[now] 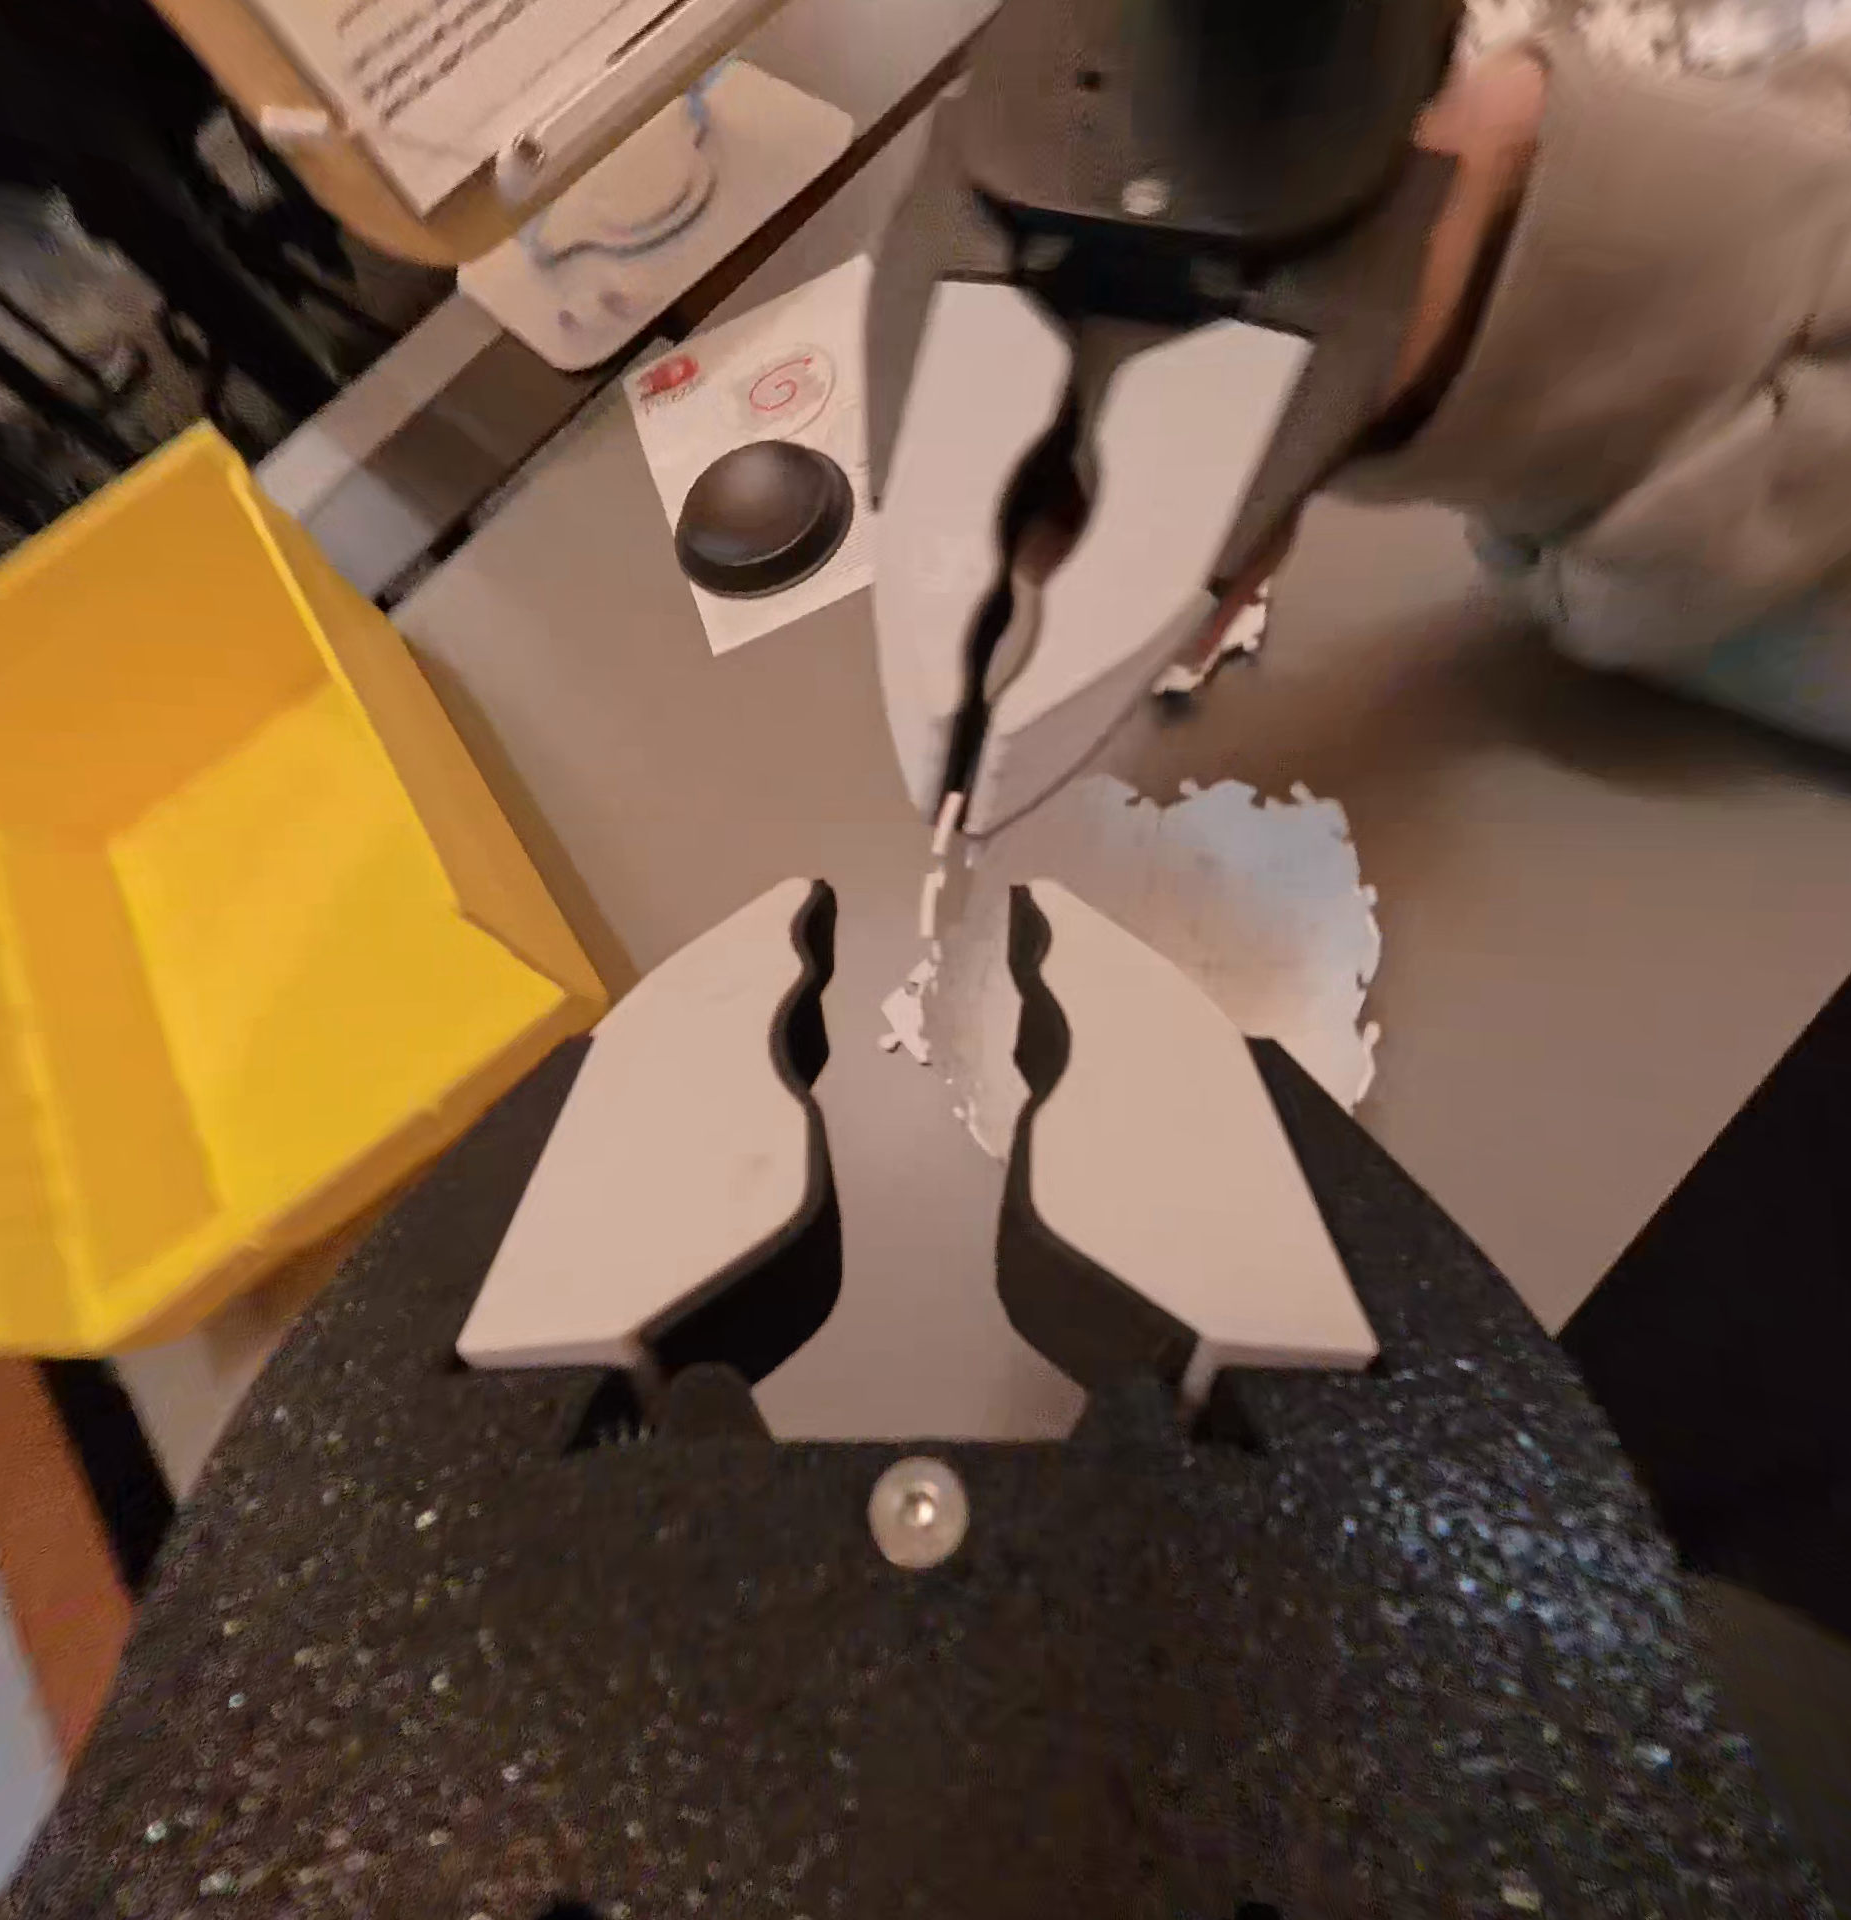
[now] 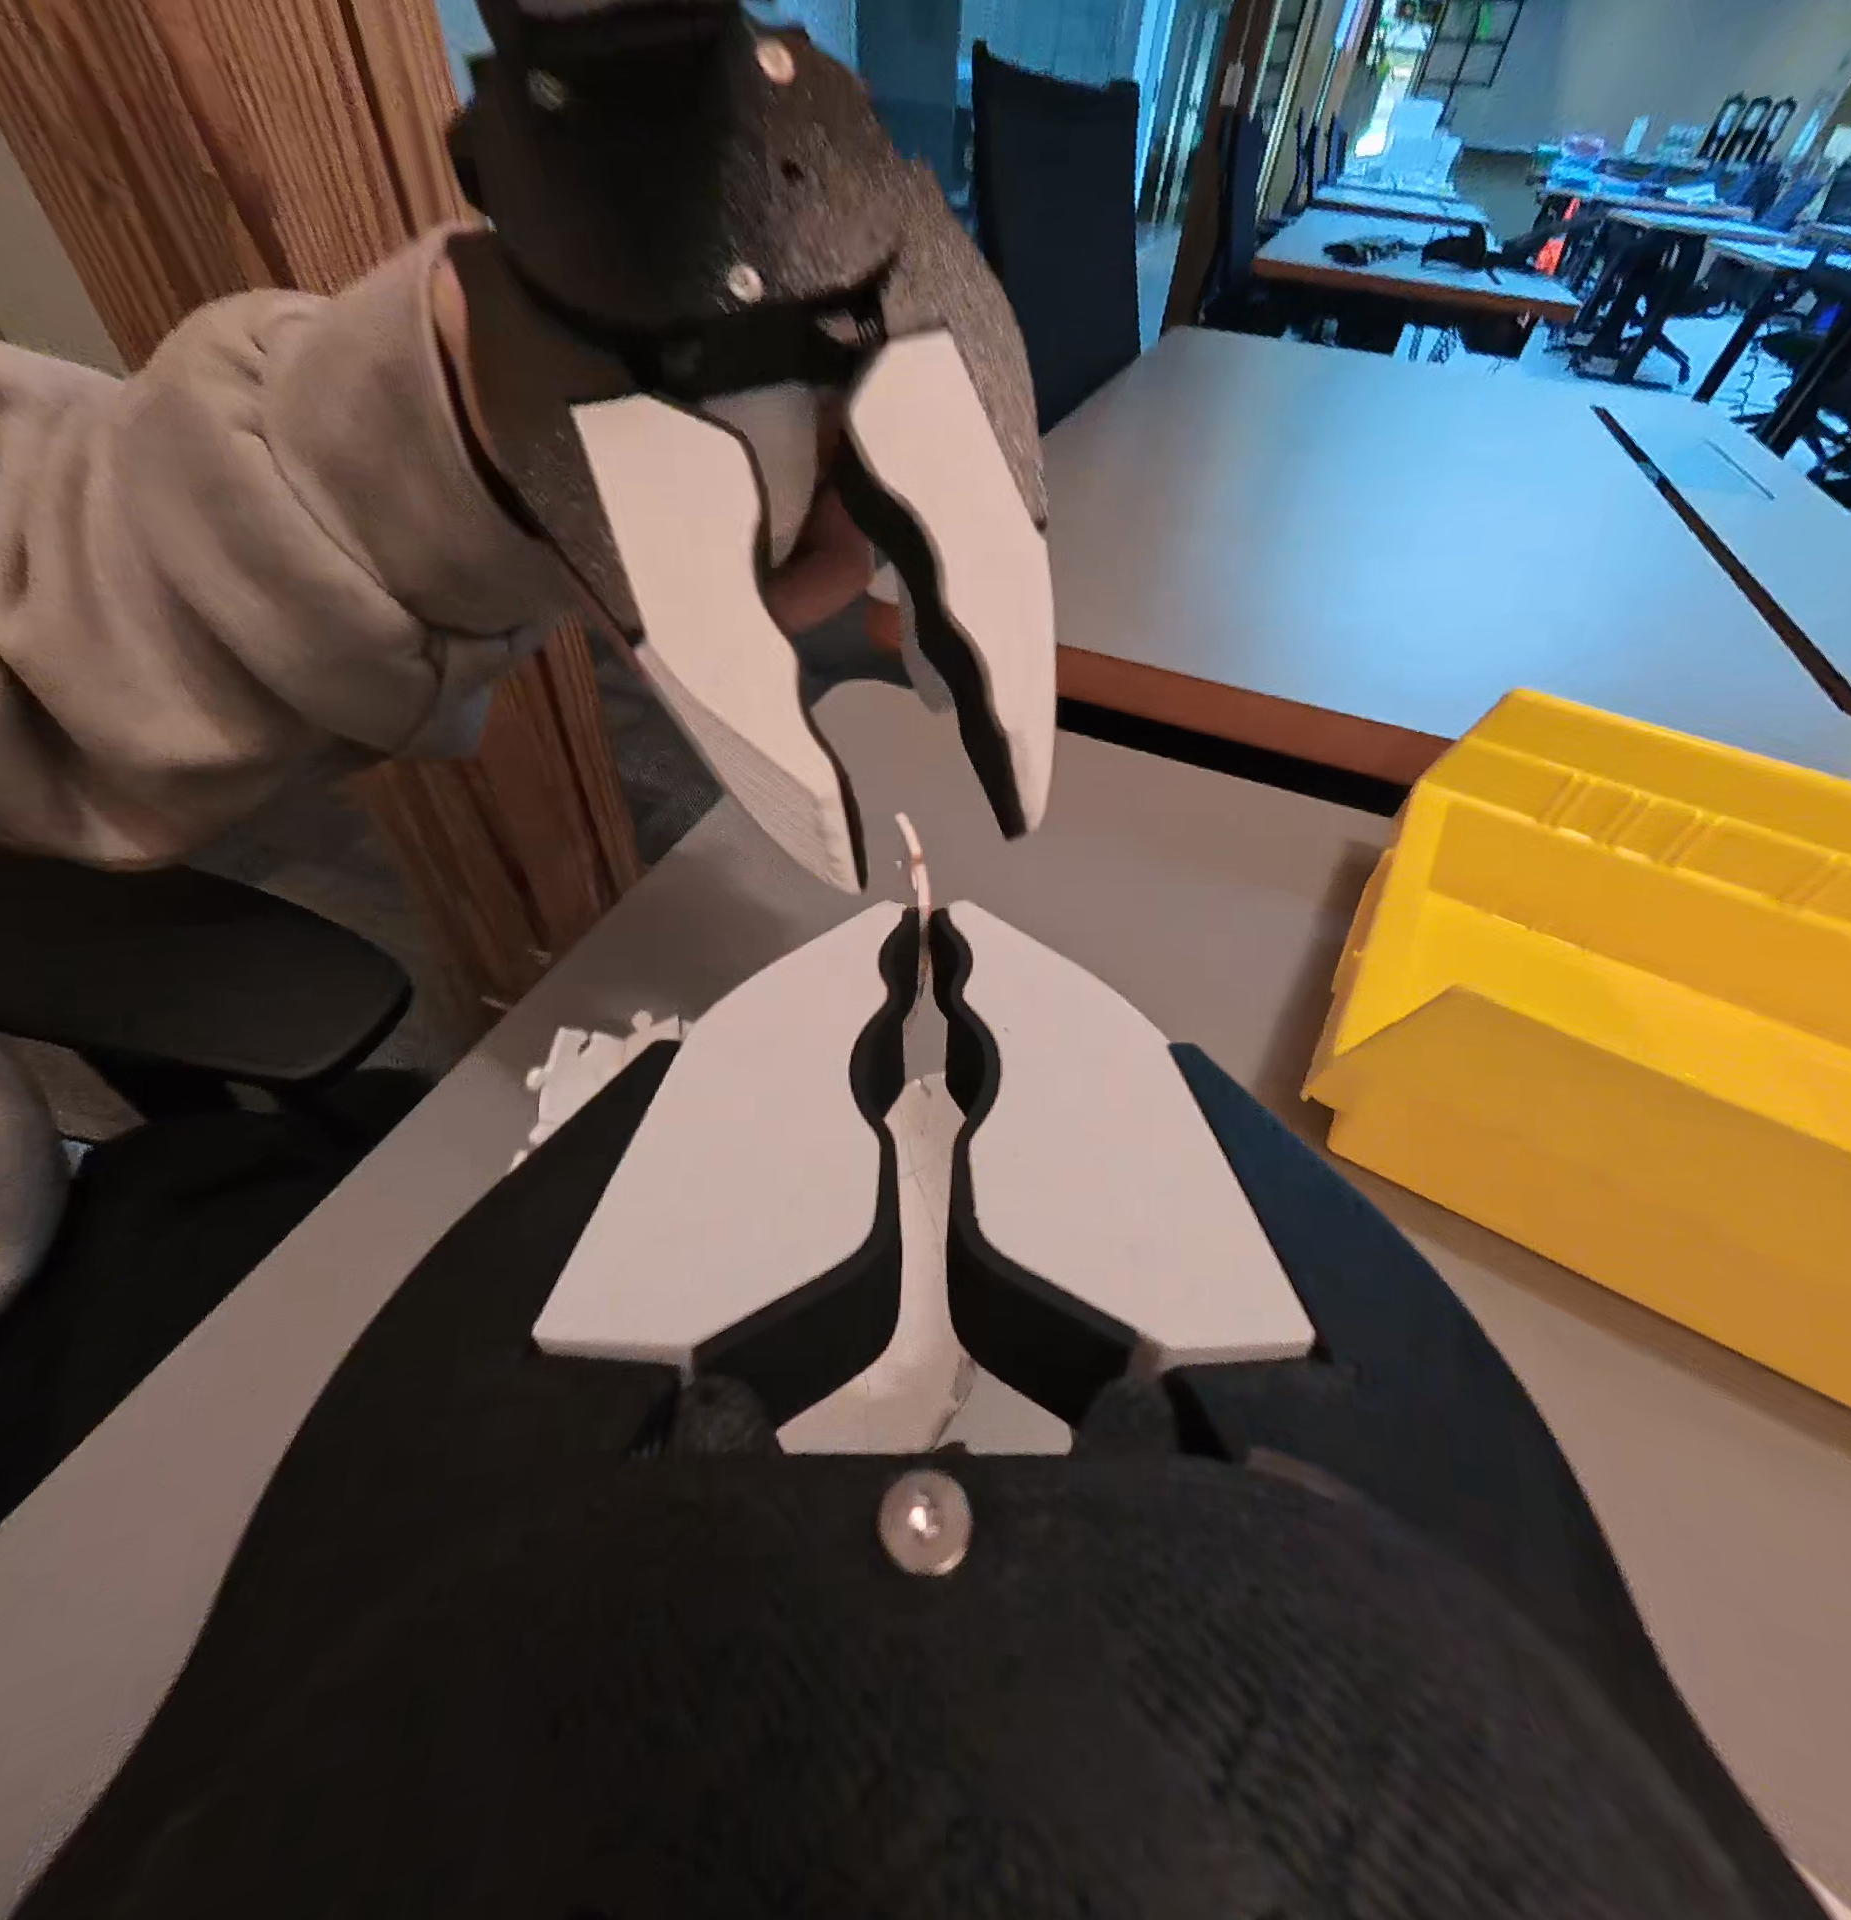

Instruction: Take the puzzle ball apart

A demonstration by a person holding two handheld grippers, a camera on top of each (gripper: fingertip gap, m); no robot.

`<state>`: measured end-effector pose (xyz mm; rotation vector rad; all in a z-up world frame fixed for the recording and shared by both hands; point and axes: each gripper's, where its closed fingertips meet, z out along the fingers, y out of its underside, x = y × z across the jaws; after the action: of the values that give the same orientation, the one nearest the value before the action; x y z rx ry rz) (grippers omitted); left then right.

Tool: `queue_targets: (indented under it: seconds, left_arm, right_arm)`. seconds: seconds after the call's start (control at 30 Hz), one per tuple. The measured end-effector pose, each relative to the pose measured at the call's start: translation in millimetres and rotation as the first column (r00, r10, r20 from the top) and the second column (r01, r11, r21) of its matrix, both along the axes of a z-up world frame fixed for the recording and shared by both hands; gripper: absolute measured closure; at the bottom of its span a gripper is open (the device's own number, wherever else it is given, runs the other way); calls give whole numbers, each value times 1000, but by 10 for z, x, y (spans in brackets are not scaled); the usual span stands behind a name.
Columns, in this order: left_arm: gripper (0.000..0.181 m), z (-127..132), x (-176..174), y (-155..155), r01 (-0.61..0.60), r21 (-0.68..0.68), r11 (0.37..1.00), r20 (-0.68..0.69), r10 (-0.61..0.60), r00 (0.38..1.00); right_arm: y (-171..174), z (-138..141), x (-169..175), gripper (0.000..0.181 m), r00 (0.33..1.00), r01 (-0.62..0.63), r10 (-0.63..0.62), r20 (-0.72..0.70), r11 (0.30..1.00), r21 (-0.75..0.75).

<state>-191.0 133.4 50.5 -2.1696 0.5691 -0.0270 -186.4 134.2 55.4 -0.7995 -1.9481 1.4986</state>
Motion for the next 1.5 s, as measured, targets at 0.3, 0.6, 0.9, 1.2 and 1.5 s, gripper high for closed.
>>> queue_targets:
  seconds: [0.3,0.6,0.9,1.2,1.5]
  left_arm:
    - [178,-101,72,36,-15,-96,995,159,30,987]
    - [179,-203,-30,-6,-54,-197,979,219,98,971]
    - [180,-358,-60,-106,-58,-302,952,131,101,986]
    - [179,-440,-57,-137,-58,-330,942,128,106,986]
    - [180,-434,-86,-147,-82,-323,943,158,139,978]
  right_arm:
    - [12,47,-2,179,1000,-24,22,-19,995,-99]
    - [111,-11,-28,176,1000,24,-24,-4,995,-97]
    - [-27,-225,-71,171,1000,-6,5,29,999,34]
    - [-57,-365,-90,181,997,-25,20,79,997,71]
    - [-84,-445,-123,181,995,-22,12,95,994,111]
